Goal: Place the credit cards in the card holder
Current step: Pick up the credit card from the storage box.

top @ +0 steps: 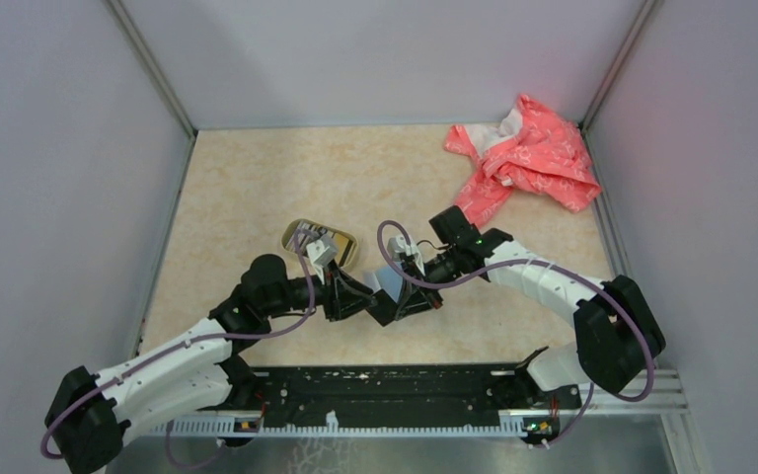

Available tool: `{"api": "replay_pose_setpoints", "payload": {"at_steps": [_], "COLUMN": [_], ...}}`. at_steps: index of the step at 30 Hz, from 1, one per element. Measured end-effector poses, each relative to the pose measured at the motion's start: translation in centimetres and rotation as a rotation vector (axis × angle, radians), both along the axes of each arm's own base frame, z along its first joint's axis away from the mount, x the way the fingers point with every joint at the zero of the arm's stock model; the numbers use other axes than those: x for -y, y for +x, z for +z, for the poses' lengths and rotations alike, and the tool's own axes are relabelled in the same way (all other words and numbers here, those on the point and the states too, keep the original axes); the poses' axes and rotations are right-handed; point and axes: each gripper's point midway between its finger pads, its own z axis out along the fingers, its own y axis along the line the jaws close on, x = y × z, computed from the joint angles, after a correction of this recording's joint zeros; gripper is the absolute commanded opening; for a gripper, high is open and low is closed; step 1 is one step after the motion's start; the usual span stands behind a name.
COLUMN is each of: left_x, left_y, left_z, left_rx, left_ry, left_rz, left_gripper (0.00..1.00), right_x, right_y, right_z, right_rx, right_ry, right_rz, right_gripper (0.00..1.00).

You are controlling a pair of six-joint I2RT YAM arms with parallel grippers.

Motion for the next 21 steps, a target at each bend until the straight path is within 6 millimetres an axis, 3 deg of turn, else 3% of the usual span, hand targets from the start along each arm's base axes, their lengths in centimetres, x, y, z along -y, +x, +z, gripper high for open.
{"api": "replay_pose_setpoints", "payload": {"at_steps": [5,7,9,10,12,13,17,21], "left_x": [0.3,0.3,0.5,0.5,0.6,0.7,0.6,-0.6], "left_y": [-0.5,-0.6,-0.8,-0.9,-1.1,-1.1,-1.1,-1.1], "left_z": [-0.3,-0.5,-0.5,-0.4,-0.4,-0.3,-0.5,-1.4], "left_rx": [-0.012,-0.019,-0.019,-0.018,-0.017,-0.016,-0.024,-0.047], "left_ry": [0.016,0.022,0.026,0.027,0.032,0.033,0.038,0.02], "left_rz": [-0.038,-0.051,-0.068,-0.076,-0.094,-0.099,-0.09,-0.022], "left_gripper": [0.34,0.25,0.05,0.0,0.0,0.0,0.0,0.0], "right_x": [0.1,0.1,0.1,0.2,0.2,0.2,0.2,0.2], "right_y": [0.0,0.0,0.0,0.0,0.1,0.1,0.2,1.6], "right_z": [-0.1,-0.2,-0.3,-0.3,-0.5,-0.5,-0.6,-0.2], "right_rx": [-0.001,0.002,0.003,0.004,0.004,0.003,0.004,0.036], "right_ry": [-0.005,-0.009,-0.015,-0.017,-0.024,-0.025,-0.035,-0.043], "right_rz": [0.0,-0.001,-0.003,-0.004,-0.008,-0.008,-0.015,-0.057], "right_gripper": [0.0,0.0,0.0,0.0,0.0,0.06,0.47,0.58]}}
